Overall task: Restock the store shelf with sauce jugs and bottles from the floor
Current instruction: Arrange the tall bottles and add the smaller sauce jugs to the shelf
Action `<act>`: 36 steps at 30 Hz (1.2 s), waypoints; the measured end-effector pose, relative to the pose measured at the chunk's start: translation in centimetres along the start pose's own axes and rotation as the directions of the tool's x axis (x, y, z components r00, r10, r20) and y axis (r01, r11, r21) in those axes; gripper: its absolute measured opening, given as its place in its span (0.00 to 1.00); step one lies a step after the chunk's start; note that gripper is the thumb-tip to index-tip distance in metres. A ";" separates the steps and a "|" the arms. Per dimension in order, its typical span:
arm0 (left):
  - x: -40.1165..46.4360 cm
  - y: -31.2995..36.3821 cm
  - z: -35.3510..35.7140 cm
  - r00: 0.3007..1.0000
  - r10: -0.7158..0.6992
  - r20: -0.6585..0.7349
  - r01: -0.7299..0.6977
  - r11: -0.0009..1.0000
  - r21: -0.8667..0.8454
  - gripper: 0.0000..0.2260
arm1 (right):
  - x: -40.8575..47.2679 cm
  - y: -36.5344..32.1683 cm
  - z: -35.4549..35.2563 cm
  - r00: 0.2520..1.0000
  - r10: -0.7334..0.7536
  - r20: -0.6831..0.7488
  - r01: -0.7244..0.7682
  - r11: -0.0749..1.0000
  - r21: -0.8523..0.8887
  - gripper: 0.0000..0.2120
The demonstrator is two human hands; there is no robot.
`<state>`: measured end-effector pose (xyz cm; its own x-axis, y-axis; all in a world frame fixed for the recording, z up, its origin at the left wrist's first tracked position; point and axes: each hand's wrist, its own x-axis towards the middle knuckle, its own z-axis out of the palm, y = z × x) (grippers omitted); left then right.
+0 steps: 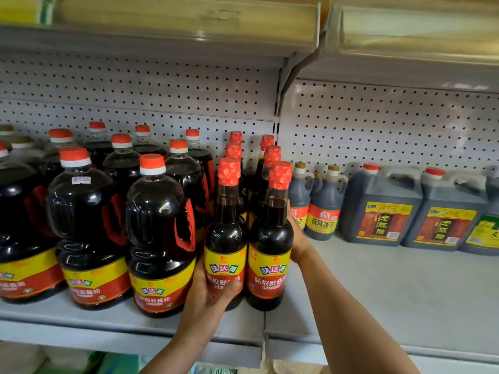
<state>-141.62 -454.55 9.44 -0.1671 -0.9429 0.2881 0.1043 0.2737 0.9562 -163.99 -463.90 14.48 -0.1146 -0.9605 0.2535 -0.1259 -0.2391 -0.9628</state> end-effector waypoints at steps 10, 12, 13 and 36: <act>0.0 -0.4 0.0 1.000 0.011 -0.008 -0.010 0.998 0.068 0.39 | -6.0 -1.4 0.2 0.999 0.002 0.042 -0.005 0.997 0.077 0.34; -0.1 -0.3 0.0 1.000 0.012 -0.014 -0.011 0.997 0.080 0.33 | -8.3 -1.2 0.6 1.000 -0.030 0.000 0.030 0.995 0.097 0.35; -0.2 -0.2 0.1 1.000 0.004 -0.017 -0.003 0.997 0.078 0.30 | -9.5 -0.9 0.9 0.999 -0.037 -0.017 0.039 0.994 0.104 0.34; -2.5 -1.4 0.4 0.962 0.021 -0.272 0.051 0.966 0.253 0.28 | -15.8 1.1 3.0 0.990 -0.016 -0.140 0.013 1.000 -0.020 0.31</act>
<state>-141.73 -452.52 7.42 0.1082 -0.9531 0.2827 -0.1558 0.2646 0.9517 -159.36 -449.45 9.18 -0.2498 -0.9271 0.2792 -0.1467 -0.2488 -0.9574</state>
